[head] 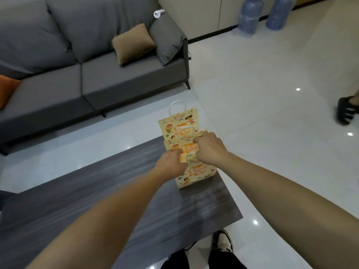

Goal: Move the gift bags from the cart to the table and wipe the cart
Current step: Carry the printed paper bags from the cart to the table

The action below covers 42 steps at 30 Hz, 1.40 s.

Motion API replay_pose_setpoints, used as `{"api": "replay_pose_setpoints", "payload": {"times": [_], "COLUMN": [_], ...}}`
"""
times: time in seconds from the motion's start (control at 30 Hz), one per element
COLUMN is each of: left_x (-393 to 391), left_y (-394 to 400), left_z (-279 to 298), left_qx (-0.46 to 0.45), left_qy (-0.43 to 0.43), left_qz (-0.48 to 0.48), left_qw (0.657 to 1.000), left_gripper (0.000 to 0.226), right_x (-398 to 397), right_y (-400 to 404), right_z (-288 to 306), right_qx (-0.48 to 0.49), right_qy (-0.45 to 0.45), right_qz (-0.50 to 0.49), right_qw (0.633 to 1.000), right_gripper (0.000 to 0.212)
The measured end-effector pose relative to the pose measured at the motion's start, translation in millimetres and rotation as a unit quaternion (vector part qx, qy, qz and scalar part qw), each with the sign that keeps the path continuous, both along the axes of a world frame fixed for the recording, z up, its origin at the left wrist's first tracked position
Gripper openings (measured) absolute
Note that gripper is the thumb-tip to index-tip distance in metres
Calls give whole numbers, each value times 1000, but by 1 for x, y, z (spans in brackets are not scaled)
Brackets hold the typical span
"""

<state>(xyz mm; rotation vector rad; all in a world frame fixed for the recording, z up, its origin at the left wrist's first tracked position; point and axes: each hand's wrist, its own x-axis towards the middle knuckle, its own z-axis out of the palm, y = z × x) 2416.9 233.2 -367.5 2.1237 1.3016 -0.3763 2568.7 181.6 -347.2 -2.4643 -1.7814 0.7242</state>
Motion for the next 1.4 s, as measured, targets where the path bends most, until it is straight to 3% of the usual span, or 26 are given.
{"api": "replay_pose_setpoints", "payload": {"times": [0.3, 0.57, 0.83, 1.03, 1.27, 1.4], "left_x": [80, 151, 164, 142, 89, 57], "left_y": [-10, -138, -326, -497, -712, -822], "left_z": [81, 124, 173, 174, 159, 158], "left_qx": [135, 119, 160, 156, 103, 84], "left_qy": [-136, -223, -233, -245, -256, -248], "left_qz": [-166, -376, -565, -653, -728, -793], "left_qw": [967, 892, 775, 699, 627, 550], "left_gripper": [60, 60, 60, 51, 58, 59], "right_x": [38, 43, -4, -69, -158, -212], "right_y": [-86, -261, -460, -627, -810, -903], "right_z": [67, 106, 130, 127, 123, 120], "right_qx": [50, 67, 138, 133, 108, 100], "right_qy": [-91, -121, -125, -162, -152, -150], "right_qz": [-166, -410, -588, -656, -756, -807], "right_qw": [981, 901, 787, 725, 627, 563], "right_gripper": [65, 70, 67, 53, 65, 67]}}
